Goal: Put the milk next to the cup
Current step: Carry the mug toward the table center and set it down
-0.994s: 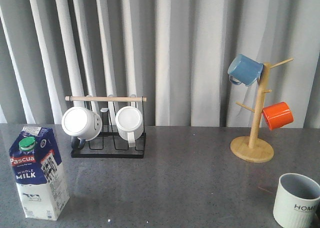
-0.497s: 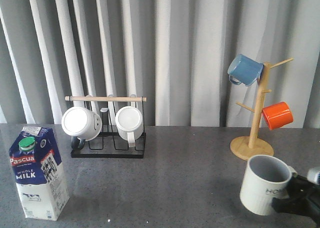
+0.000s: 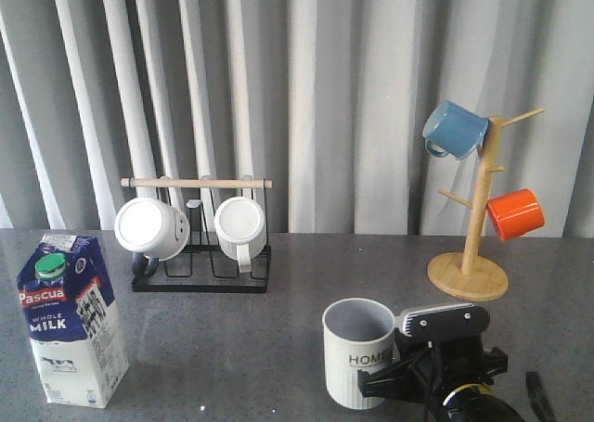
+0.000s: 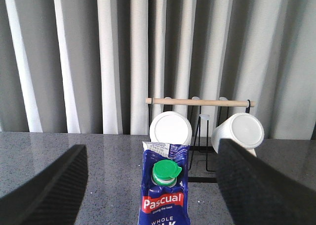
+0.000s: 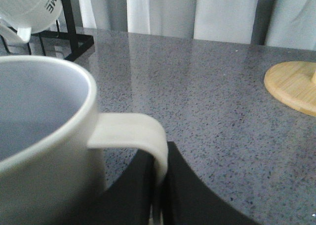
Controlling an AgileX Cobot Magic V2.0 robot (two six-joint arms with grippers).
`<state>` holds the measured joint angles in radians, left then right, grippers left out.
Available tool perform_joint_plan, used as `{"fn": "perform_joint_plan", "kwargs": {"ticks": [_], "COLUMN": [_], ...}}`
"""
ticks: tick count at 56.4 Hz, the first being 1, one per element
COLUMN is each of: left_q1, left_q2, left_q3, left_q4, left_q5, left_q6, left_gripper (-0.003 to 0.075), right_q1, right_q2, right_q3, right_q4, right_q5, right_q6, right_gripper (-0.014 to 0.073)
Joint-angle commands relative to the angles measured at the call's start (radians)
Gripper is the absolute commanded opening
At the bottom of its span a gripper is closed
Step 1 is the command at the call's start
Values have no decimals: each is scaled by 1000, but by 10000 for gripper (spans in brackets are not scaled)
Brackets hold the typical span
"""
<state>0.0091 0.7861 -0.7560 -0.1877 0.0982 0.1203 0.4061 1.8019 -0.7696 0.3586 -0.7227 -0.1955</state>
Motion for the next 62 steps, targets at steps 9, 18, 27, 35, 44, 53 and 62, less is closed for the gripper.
{"fn": "perform_joint_plan", "kwargs": {"ticks": [9, 18, 27, 35, 44, 53, 62], "left_q1": [-3, -3, -3, -3, -3, -3, -3], "left_q2": [-4, -4, -4, -4, -4, -4, -4], "left_q3": [-39, -39, -39, -39, -39, -39, -39], "left_q4": [-11, -11, -11, -11, -11, -11, -11], "left_q5": [-76, -76, -76, -76, -76, -76, -76], "left_q6": [-8, -8, -8, -8, -8, -8, -8], "left_gripper": [512, 512, 512, 512, 512, 512, 512], "right_q1": [40, 40, 40, 40, 40, 40, 40], "right_q2": [-2, 6, 7, 21, 55, 63, 63], "right_q3": [-38, -38, -38, -38, -38, -34, -29], "right_q4": [66, 87, 87, 87, 74, 68, 49], "right_q5": [-81, -102, -121, -159, -178, -182, -192], "right_q6": [-5, 22, 33, 33, 33, 27, 13], "right_gripper": [-4, -1, 6, 9, 18, 50, 143]}}
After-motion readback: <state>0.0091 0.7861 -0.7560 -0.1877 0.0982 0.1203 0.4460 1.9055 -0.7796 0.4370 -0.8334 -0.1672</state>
